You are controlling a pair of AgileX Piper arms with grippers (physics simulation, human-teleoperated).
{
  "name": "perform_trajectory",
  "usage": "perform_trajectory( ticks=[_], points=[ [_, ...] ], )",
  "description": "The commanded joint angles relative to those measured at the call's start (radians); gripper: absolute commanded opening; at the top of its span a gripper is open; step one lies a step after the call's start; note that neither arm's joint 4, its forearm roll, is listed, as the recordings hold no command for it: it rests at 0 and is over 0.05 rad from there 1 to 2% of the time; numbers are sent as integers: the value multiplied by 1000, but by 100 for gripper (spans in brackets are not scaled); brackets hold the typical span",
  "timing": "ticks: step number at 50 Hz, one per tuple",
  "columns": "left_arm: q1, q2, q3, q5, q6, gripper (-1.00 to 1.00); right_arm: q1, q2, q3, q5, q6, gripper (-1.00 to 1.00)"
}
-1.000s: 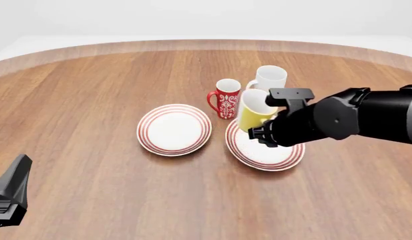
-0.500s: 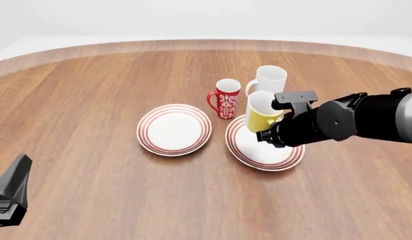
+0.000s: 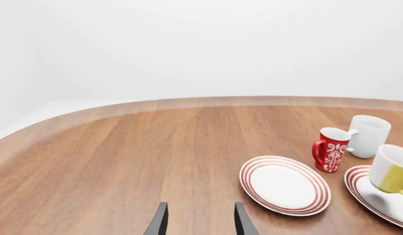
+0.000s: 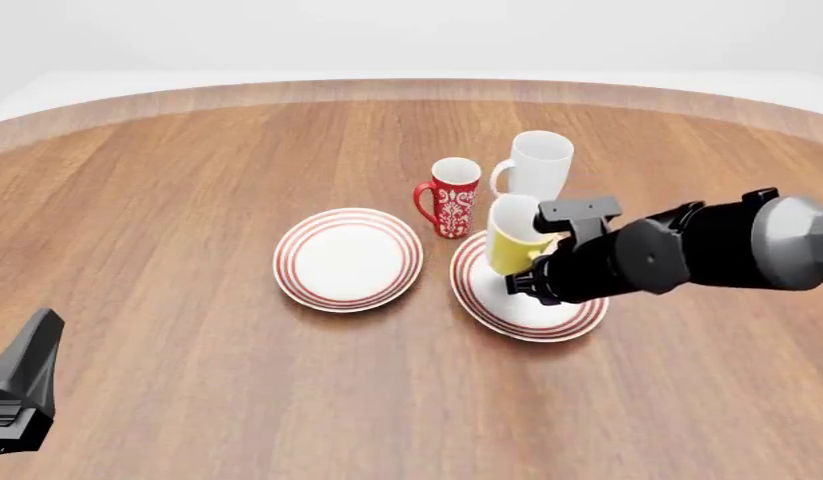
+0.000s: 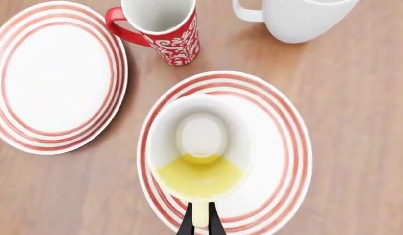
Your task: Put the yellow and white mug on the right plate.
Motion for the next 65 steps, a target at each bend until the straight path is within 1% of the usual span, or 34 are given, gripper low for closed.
perform_trajectory(
  ticks=[1,10,17,18,30,33,41,48,59,65],
  points=[
    [0,0,0,0,0,100,4,24,13,-37,14,-100],
    [0,0,0,0,0,100,6,30,22,-50,23,-100],
    [0,0,0,0,0,100,-3,27,27,-48,16,-100],
    [0,0,0,0,0,100,-2,25,24,-42,17,100],
    [0,0,0,0,0,100,-5,-28,45,-13,10,100],
    [0,0,0,0,0,100,-3,-61,71,-8,20,100],
    [0,0,0,0,0,100,21,-88,96,-9,43,100],
    [0,0,0,0,0,100,28,-157,143,2,58,100],
    [0,0,0,0,0,100,37,-271,186,31,67,100],
    [0,0,0,0,0,100,56,-327,194,43,76,100]
  ],
)
